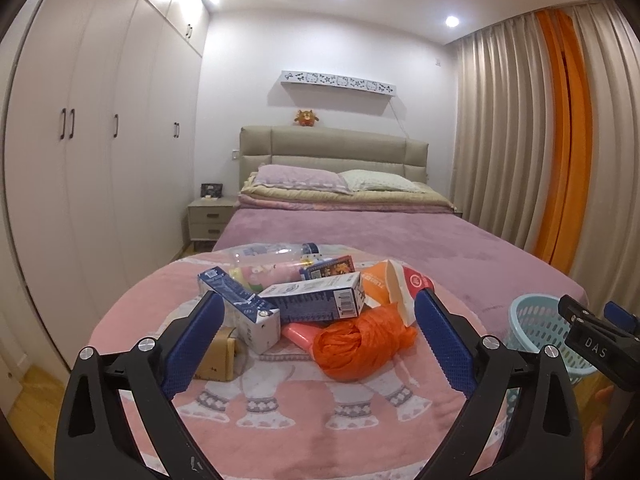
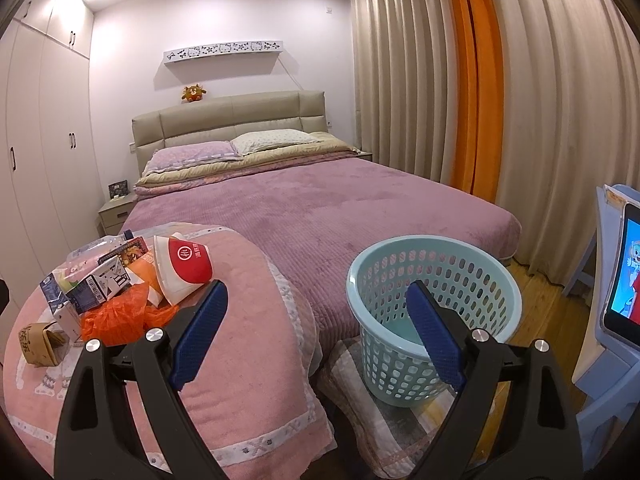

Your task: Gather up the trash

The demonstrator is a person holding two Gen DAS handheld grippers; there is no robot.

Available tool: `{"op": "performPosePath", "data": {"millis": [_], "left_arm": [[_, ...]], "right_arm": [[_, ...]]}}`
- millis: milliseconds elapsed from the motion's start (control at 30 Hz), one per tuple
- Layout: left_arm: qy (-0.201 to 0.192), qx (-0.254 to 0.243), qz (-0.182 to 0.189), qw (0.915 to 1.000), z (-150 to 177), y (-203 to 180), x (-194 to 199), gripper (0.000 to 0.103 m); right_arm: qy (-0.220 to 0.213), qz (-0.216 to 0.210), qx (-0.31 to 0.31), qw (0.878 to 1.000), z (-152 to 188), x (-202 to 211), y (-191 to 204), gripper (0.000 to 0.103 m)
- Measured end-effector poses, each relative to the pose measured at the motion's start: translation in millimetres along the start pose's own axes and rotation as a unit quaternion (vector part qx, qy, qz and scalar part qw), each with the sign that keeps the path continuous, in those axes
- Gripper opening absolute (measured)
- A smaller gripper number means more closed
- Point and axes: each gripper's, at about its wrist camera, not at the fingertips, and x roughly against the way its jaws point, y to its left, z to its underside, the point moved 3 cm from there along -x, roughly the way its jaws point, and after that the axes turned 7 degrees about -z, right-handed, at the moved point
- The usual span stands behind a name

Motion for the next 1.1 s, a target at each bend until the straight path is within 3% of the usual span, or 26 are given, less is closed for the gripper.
{"op": "performPosePath", "data": {"millis": [533,1100], "left_arm": [[0.016,0.003,-0.009,0.9998,0,8,-2,0.093],[0.041,0.011,0.009,0.9990,3,17,-13,0.093]], "right_arm": [[0.014,-0.019,-0.004,1.000,2,-3,3,0.086],[0.021,-0.020,0.022,0.999,5,-12,25,0.086]]}}
